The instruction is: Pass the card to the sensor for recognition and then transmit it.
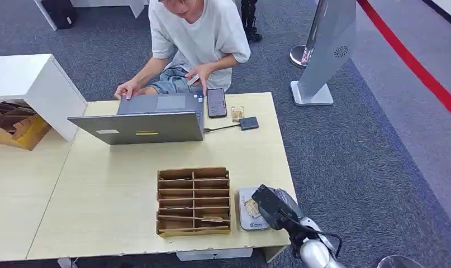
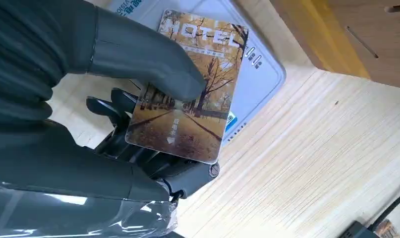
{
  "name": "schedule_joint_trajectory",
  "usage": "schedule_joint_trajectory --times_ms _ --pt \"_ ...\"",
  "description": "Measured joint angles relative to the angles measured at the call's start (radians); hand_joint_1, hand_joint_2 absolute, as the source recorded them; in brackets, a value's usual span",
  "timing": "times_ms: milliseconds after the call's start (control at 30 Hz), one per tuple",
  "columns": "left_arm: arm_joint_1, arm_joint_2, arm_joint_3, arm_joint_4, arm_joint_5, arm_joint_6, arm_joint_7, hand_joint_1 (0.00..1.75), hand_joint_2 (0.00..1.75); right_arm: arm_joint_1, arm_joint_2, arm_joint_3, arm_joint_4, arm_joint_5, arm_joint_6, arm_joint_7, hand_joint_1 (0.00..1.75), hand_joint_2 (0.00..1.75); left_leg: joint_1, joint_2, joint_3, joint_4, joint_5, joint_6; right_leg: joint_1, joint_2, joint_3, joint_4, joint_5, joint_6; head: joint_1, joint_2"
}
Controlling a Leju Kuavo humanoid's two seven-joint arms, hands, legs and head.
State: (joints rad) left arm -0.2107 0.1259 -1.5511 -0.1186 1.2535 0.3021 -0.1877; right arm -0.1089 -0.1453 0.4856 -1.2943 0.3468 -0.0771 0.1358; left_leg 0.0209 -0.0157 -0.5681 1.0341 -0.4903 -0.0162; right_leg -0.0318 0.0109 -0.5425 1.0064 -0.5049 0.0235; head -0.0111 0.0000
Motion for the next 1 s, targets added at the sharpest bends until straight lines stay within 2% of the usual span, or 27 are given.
schedule_joint_trajectory --times_ms 1000 --pt "0.000 0.000 0.000 0.000 0.003 0.001 0.003 0.00 0.00 0.000 0.018 -0.013 0.020 0.022 -0.004 0.008 1.75 1.75 0.000 0.000 0.000 0.000 0.000 0.000 0.000 0.000 0.000 0.000 0.000 0.000 0.000 0.000"
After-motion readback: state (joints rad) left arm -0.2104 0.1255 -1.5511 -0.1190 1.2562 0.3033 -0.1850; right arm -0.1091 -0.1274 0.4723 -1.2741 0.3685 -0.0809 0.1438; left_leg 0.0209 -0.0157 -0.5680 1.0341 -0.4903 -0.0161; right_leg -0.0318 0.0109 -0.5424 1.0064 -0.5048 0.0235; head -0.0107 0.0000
